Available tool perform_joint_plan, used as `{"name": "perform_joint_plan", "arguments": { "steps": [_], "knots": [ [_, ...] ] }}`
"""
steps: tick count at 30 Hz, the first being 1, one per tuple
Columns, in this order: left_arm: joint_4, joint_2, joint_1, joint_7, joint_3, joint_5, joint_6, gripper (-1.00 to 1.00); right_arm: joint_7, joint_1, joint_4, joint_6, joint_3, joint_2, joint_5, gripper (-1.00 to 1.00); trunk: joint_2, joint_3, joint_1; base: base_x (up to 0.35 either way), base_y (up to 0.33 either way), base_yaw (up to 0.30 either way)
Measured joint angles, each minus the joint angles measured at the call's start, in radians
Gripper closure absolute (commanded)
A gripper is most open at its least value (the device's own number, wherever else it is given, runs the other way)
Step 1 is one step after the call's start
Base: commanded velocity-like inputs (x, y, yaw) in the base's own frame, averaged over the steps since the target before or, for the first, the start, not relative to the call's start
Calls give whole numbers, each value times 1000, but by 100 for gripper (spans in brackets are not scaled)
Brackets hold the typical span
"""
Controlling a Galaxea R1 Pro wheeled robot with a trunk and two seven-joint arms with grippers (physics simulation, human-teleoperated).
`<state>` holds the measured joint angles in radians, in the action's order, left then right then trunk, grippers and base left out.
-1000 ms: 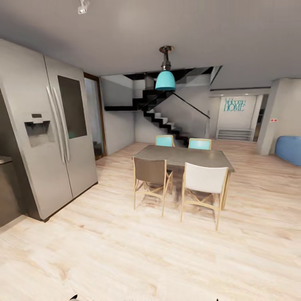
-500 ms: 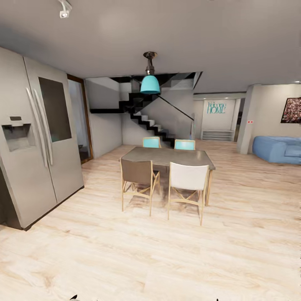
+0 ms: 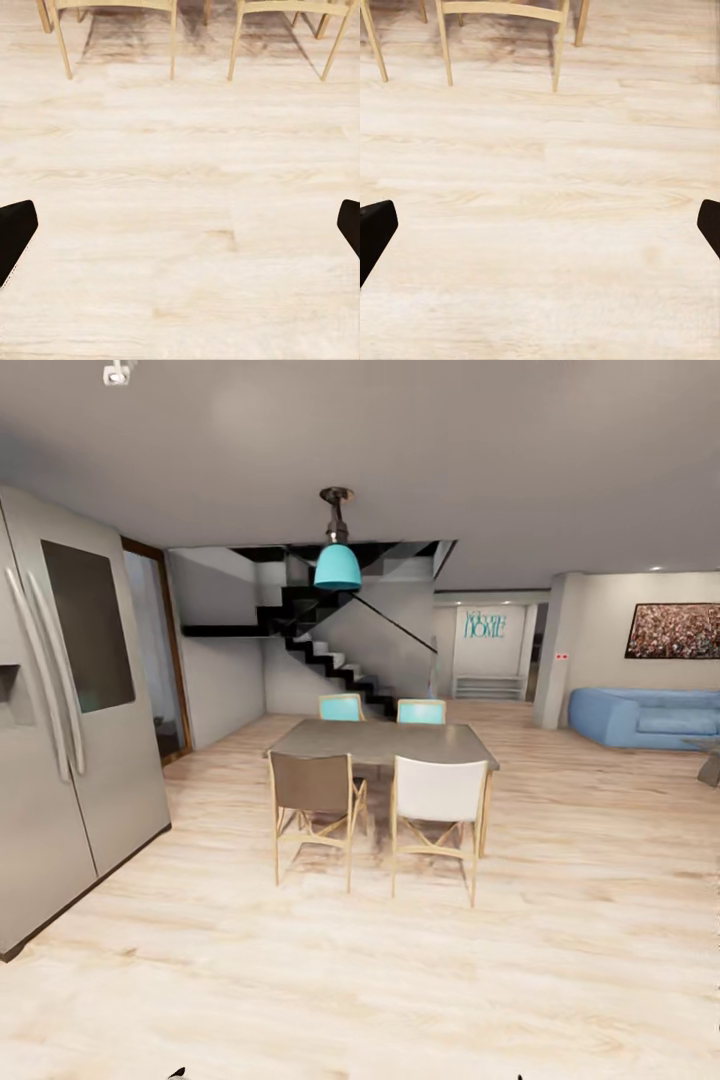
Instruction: Put the three can of soda from the living room inside the tash can in the kitchen.
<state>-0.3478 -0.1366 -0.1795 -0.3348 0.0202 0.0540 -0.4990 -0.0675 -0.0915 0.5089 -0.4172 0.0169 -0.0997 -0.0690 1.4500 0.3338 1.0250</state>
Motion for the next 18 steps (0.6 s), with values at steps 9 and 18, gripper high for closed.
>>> {"name": "perform_joint_plan", "arguments": {
  "steps": [9,18],
  "knots": [
    [0,0,0,0,0,-2,0,-100,0,0,0,0,1,0,0,-100,0,-11,0,221,265,-191],
    [0,0,0,-1,0,-1,-2,-100,0,0,-1,0,1,0,0,-100,0,-21,0,245,241,-191]
  ]
}}
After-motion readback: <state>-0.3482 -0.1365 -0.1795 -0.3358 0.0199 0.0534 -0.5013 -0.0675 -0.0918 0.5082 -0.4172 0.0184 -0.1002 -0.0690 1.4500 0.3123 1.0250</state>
